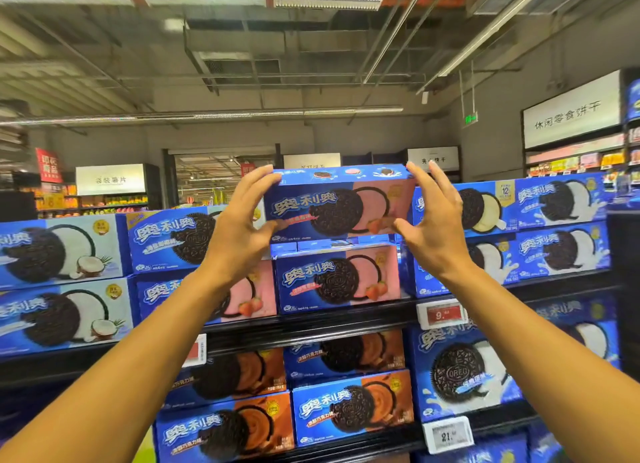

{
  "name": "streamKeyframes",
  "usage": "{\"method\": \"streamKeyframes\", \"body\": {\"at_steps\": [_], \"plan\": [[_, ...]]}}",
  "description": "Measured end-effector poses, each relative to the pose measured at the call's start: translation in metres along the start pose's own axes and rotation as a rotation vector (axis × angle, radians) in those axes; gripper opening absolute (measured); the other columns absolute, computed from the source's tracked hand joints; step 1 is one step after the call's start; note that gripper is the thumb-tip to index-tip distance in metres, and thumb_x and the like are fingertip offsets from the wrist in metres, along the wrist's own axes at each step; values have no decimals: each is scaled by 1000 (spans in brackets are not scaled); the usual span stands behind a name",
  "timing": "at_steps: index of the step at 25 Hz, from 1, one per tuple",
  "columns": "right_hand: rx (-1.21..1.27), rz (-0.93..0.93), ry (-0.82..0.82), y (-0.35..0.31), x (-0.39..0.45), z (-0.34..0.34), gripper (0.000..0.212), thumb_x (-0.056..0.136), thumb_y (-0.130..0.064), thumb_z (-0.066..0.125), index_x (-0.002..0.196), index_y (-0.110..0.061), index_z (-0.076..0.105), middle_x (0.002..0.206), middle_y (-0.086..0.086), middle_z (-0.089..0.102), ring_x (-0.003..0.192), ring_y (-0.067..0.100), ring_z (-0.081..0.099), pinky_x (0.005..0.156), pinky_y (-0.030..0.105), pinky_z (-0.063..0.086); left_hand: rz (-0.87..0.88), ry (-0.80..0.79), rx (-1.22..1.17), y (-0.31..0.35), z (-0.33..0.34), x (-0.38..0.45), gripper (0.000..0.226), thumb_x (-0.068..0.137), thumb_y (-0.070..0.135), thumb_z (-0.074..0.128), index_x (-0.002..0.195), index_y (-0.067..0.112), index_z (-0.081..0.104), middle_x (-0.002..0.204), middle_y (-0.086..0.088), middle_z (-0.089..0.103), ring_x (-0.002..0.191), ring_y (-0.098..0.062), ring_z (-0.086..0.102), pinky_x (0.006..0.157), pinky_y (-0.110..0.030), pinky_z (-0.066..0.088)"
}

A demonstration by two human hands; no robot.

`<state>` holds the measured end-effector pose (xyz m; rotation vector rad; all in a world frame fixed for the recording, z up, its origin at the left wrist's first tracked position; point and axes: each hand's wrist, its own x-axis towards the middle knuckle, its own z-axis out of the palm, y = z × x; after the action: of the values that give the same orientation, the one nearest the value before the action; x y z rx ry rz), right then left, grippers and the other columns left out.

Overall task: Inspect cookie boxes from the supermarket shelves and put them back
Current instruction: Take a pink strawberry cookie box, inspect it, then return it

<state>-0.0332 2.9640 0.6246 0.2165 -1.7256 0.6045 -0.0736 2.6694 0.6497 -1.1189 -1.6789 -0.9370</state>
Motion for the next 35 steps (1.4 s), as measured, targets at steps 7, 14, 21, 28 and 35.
{"method": "streamKeyframes", "body": {"at_steps": [7, 14, 21, 28, 35], "plan": [[352, 74, -146, -32, -11, -3, 94, 79, 6, 76, 156, -24, 31, 140, -10, 54, 119, -13, 52, 98, 9, 42, -141, -9, -197, 15, -25, -17, 74, 84, -11, 68, 137, 32, 40, 145, 5, 37, 126, 8, 42, 91, -19, 53], [665, 150, -116, -83, -40, 6, 73, 77, 8, 79, 138, -21, 51, 138, -1, 59, 125, 7, 58, 103, 25, 49, -442, 359, -607, 11, -51, -55, 57, 71, 14, 82, 124, 17, 59, 117, 0, 69, 106, -16, 66, 88, -32, 56], [873, 241, -256, -131, -88, 36, 66, 88, -6, 69, 141, -36, 43, 117, -29, 68, 102, -3, 68, 80, 17, 55, -626, 434, -742, 7, -94, -110, 54, 85, 29, 67, 135, 11, 56, 129, -10, 66, 109, -23, 66, 92, -49, 54], [944, 382, -166, -176, -122, 61, 68, 81, -28, 73, 144, -13, 51, 115, -10, 74, 101, 6, 69, 82, 22, 55, -627, 219, -869, 6, -161, -152, 45, 99, 20, 47, 144, 14, 46, 133, -5, 64, 114, -15, 64, 81, -29, 57], [995, 534, -63, -224, -186, 66, 49, 73, -44, 83, 119, -36, 69, 127, 7, 70, 122, 36, 62, 102, 53, 50, -679, 248, -904, 7, -193, -215, 46, 92, 23, 53, 138, 21, 49, 126, 5, 67, 112, -13, 65, 77, -31, 58]]}}
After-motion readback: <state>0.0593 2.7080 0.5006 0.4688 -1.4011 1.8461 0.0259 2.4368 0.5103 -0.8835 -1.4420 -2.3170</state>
